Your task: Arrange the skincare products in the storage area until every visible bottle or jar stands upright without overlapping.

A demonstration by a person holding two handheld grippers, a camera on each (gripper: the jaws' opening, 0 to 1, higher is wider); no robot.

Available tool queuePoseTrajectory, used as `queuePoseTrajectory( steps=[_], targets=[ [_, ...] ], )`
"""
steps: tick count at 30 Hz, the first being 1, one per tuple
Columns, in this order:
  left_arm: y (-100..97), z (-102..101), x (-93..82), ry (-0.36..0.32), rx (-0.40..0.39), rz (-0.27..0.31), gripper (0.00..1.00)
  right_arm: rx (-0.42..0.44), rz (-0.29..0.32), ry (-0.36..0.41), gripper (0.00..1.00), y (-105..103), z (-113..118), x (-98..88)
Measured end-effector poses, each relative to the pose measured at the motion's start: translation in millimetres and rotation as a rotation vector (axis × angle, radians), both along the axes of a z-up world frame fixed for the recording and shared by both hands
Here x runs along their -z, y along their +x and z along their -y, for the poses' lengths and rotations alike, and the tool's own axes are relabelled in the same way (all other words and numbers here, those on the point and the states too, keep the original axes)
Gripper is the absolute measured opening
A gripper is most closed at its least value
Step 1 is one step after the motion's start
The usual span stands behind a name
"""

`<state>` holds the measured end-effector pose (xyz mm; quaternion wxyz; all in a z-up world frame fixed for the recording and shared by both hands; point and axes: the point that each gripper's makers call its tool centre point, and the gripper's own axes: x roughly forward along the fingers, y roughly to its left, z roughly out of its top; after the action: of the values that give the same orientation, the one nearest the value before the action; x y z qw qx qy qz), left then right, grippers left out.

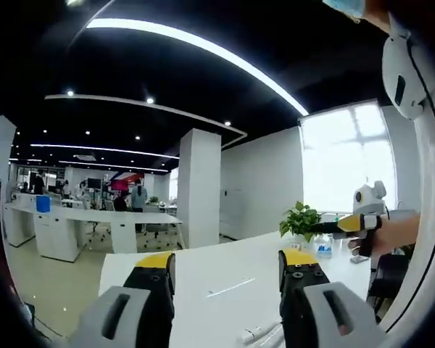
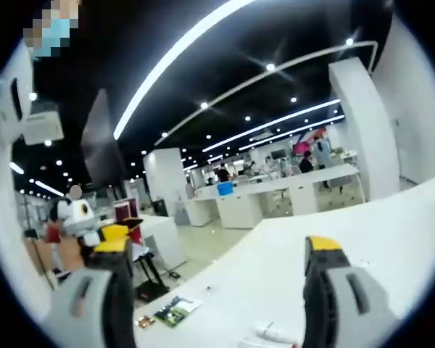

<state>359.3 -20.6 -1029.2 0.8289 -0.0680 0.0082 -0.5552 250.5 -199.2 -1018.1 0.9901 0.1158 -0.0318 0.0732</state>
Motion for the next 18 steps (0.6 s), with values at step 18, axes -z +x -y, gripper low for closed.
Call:
queuePoseTrajectory(
  steps=[18],
  targets=[
    [-11.6, -18, 0.6, -0.022, -0.253, -0.076, 0.57, -0.092, -0.121, 0.019, 0.91, -19, 46, 32.1]
  ],
)
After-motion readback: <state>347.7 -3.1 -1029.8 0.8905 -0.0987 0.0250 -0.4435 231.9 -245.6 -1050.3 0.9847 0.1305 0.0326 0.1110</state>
